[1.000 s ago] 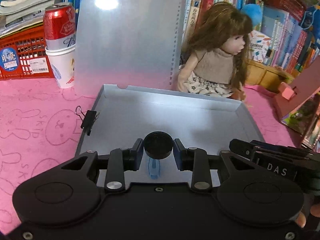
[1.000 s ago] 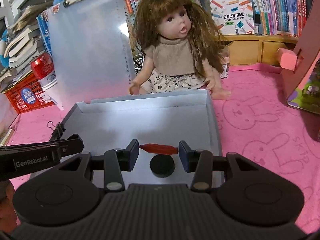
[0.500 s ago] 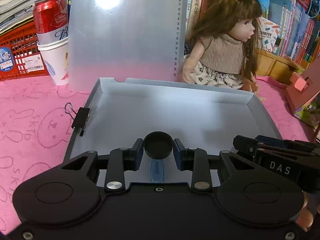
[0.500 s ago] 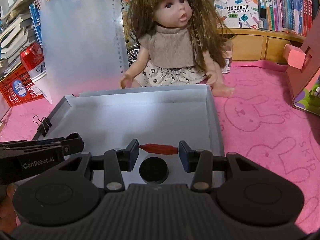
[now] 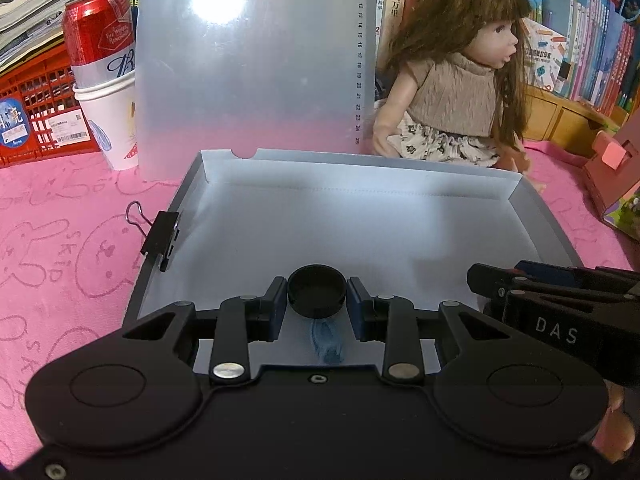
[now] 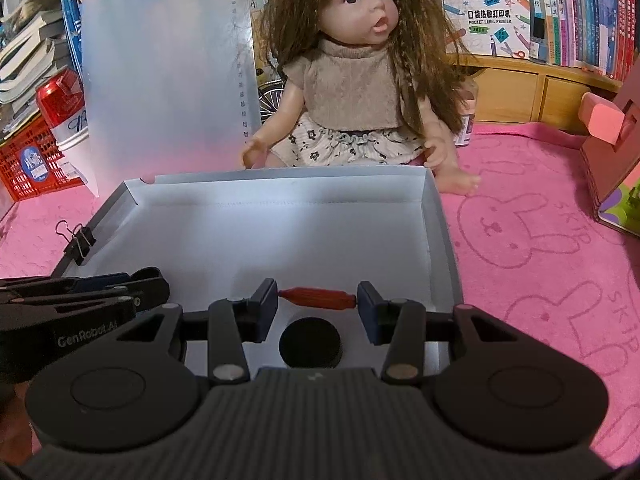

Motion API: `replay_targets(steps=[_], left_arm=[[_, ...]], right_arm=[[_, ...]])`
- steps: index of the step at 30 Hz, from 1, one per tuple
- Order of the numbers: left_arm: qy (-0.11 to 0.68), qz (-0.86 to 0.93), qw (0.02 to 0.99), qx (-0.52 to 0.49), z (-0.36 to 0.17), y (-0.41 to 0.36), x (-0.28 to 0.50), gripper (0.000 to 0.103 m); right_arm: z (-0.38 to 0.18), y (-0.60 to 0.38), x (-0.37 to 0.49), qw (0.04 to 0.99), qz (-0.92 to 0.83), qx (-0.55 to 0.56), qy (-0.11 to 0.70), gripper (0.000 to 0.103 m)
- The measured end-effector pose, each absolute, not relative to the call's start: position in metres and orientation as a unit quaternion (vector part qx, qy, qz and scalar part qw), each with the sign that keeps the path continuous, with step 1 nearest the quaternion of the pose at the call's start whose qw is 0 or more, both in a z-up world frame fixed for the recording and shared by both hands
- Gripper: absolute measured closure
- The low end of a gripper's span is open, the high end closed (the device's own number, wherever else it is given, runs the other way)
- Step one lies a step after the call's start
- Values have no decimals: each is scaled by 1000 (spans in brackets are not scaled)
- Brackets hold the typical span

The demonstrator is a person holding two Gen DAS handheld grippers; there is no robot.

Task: Organize rigid objects
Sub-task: 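Carry the black lid and red stick with both tools into the white tray, then open both tools to release the black lid and red stick in the tray, then withdraw both open tools from the tray back toward the remaining items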

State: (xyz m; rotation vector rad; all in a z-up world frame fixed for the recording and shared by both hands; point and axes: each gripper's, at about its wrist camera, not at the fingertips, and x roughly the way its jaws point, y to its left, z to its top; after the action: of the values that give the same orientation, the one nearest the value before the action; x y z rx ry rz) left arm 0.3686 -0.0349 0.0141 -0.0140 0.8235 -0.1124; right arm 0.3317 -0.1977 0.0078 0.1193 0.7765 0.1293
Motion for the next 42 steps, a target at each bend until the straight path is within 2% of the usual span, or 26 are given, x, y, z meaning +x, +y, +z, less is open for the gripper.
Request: replay_targets(steps=[12, 15, 16, 19, 31, 42], left_arm=[[397, -54, 916, -1, 12, -36, 369, 72], [398, -53, 916, -2, 13, -36, 369, 72], [398, -53, 916, -2, 13, -36, 368, 72], [396, -55, 917, -2, 16, -36, 365, 66], [369, -63, 927, 6, 39, -28, 329, 46], [349, -79, 934, 7, 59, -13, 276, 40]], right_arm=[[7, -195, 334, 923, 65, 51, 377, 54], [7, -196, 334, 923, 65, 52, 375, 51], [7, -196, 333, 923, 64, 54, 375, 46], [8, -198, 331, 924, 65, 63, 373, 39], [27, -207, 296, 935, 69, 71, 341, 26], [47, -209, 243, 946, 77, 49, 312, 18]])
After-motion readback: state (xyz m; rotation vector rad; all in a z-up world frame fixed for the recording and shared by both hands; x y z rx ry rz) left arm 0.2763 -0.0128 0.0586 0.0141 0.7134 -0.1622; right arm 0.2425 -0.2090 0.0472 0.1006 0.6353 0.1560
